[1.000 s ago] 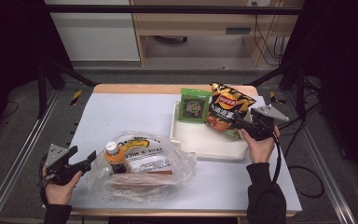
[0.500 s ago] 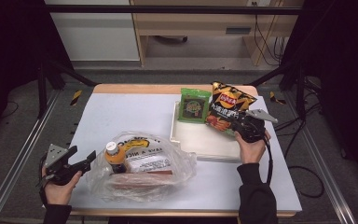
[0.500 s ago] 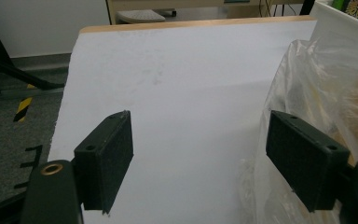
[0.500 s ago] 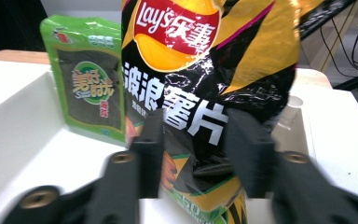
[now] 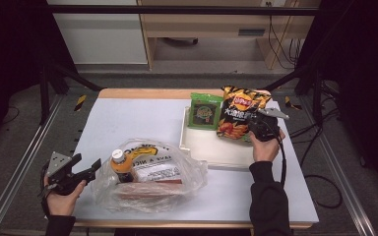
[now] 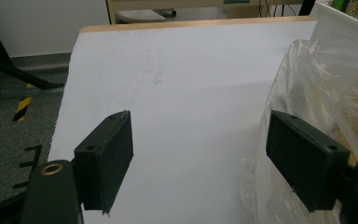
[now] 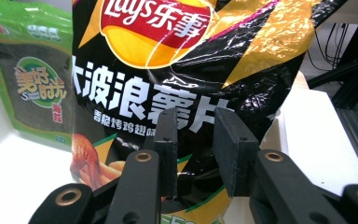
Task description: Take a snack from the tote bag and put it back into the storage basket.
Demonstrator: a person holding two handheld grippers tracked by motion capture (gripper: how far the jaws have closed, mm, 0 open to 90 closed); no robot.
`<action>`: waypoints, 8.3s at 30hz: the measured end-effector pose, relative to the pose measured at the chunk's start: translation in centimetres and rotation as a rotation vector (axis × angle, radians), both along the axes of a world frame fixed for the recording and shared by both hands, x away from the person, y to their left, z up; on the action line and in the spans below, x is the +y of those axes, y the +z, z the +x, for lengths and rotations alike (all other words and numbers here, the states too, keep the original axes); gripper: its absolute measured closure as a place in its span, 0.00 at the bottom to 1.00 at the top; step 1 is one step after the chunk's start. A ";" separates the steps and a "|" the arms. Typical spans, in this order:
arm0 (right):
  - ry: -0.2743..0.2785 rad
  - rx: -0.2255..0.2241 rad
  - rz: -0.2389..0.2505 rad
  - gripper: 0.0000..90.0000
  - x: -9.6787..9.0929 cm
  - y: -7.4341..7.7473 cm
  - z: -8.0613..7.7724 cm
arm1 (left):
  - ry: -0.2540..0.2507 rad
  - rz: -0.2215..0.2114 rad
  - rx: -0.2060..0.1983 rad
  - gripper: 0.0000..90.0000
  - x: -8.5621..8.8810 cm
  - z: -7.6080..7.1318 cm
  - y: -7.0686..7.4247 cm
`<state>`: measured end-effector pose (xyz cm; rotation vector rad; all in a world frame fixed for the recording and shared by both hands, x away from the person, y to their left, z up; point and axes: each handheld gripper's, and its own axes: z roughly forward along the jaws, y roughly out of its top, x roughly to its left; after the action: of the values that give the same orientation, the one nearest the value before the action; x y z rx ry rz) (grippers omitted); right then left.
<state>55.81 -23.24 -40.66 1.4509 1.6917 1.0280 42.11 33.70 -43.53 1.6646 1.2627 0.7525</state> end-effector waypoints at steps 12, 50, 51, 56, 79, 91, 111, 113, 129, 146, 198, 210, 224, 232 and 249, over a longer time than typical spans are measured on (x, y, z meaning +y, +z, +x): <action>0.068 -0.055 0.046 0.64 -0.4 1.2 -2.7 | -0.001 -0.011 -0.015 0.25 0.1 -0.2 0.5; 0.595 -0.113 0.151 0.36 9.0 2.5 -12.1 | -0.121 -0.030 -0.105 0.34 -2.3 -2.2 4.3; 0.611 -0.111 0.148 0.36 9.5 2.5 -12.2 | -0.122 -0.028 -0.108 0.34 -2.5 -2.2 4.4; 0.669 -0.097 0.153 0.39 11.3 2.2 -12.5 | -0.131 -0.023 -0.110 0.36 -3.1 -2.6 4.8; 0.864 0.023 0.047 0.68 17.8 -1.1 -13.8 | -0.237 0.008 0.000 0.60 -5.2 -3.6 5.0; 0.896 0.100 -0.003 0.85 17.9 -2.8 -14.4 | -0.259 0.123 0.143 0.67 -5.7 -4.8 2.2; 0.925 0.201 0.031 0.93 16.2 -4.5 -17.0 | -0.268 0.188 0.269 0.74 -5.7 -5.5 -2.3; 0.927 0.222 0.024 0.94 16.3 -5.2 -17.0 | -0.269 0.188 0.280 0.74 -5.9 -5.5 -2.6; 0.911 0.261 -0.006 0.82 17.0 -7.5 -16.8 | -0.261 0.179 0.261 0.74 -5.8 -4.5 -4.0; 0.894 0.062 -0.004 0.48 18.0 -3.0 -13.9 | -0.263 0.181 0.250 0.73 -5.8 -4.3 -4.0; 0.953 0.069 -0.019 0.40 17.9 -3.0 -14.5 | -0.261 0.180 0.230 0.68 -5.8 -4.1 -4.2; 0.995 0.181 -0.140 0.35 20.5 -5.5 -13.7 | -0.265 0.180 0.224 0.68 -5.8 -4.1 -4.1; 1.052 0.173 -0.137 0.48 20.1 -5.2 -13.6 | -0.267 0.197 0.226 0.68 -5.9 -4.0 -4.2; 1.051 0.109 -0.062 0.48 19.3 -3.5 -13.7 | -0.262 0.196 0.225 0.68 -6.0 -4.0 -4.2; 1.053 0.013 -0.001 0.48 17.9 1.6 -14.1 | -0.265 0.194 0.226 0.68 -6.0 -4.0 -4.2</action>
<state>41.68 -5.33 -39.11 0.4680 2.5083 1.5069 38.07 27.72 -47.72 2.0745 1.1162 0.5506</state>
